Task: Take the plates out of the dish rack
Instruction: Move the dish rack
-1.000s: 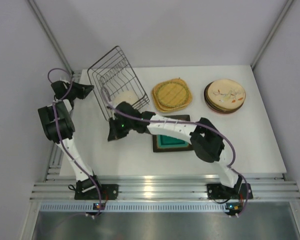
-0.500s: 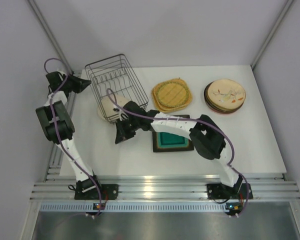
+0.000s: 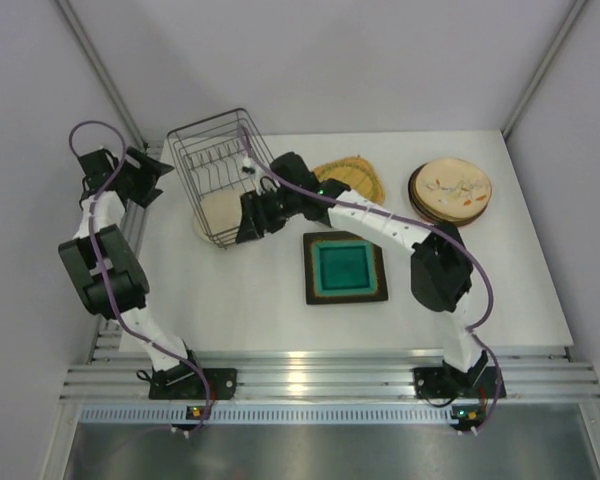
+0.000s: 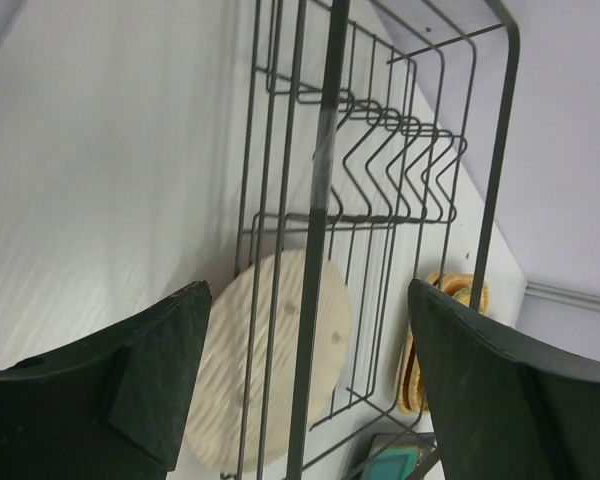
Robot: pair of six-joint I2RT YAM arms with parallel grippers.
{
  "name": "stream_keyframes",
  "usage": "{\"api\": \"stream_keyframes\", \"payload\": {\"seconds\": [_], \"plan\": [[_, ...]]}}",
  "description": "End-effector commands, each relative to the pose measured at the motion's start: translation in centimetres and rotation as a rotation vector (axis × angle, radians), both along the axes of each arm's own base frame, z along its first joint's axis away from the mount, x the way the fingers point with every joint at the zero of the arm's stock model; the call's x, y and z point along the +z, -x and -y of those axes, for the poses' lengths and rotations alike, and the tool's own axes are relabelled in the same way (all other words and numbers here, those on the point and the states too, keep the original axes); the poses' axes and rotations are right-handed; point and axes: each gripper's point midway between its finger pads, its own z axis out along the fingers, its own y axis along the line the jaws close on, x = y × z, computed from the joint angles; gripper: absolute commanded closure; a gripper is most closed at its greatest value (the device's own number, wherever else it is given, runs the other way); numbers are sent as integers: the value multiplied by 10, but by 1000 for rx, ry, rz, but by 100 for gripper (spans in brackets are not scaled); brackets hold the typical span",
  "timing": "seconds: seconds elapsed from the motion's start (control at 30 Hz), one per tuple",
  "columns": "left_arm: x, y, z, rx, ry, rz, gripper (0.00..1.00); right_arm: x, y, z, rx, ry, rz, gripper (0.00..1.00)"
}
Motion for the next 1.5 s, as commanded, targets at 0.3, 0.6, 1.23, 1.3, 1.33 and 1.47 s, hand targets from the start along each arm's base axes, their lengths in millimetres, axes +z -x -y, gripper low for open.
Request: {"api": "stream_keyframes", "payload": {"seconds": [0.3, 0.6, 1.23, 1.3, 1.33, 1.47], "plan": [[-19, 55, 40, -26, -65, -4, 21, 47, -148, 5, -171, -97, 175, 44], [-65, 84, 66, -59, -1, -35, 36, 22, -194, -6, -221, -198, 162, 40], [-116, 169, 22, 316, -221, -279, 100, -20, -209, 17, -326, -101, 84, 43], [-118, 159, 24, 288, -206, -295, 100, -24, -201, 18, -324, -81, 60, 46], [-117, 151, 28, 259, -185, -287, 100, -26, -197, 17, -319, -72, 53, 46], [-121, 110, 32, 167, -114, -277, 100, -42, -172, 19, -302, -7, 24, 47]]}}
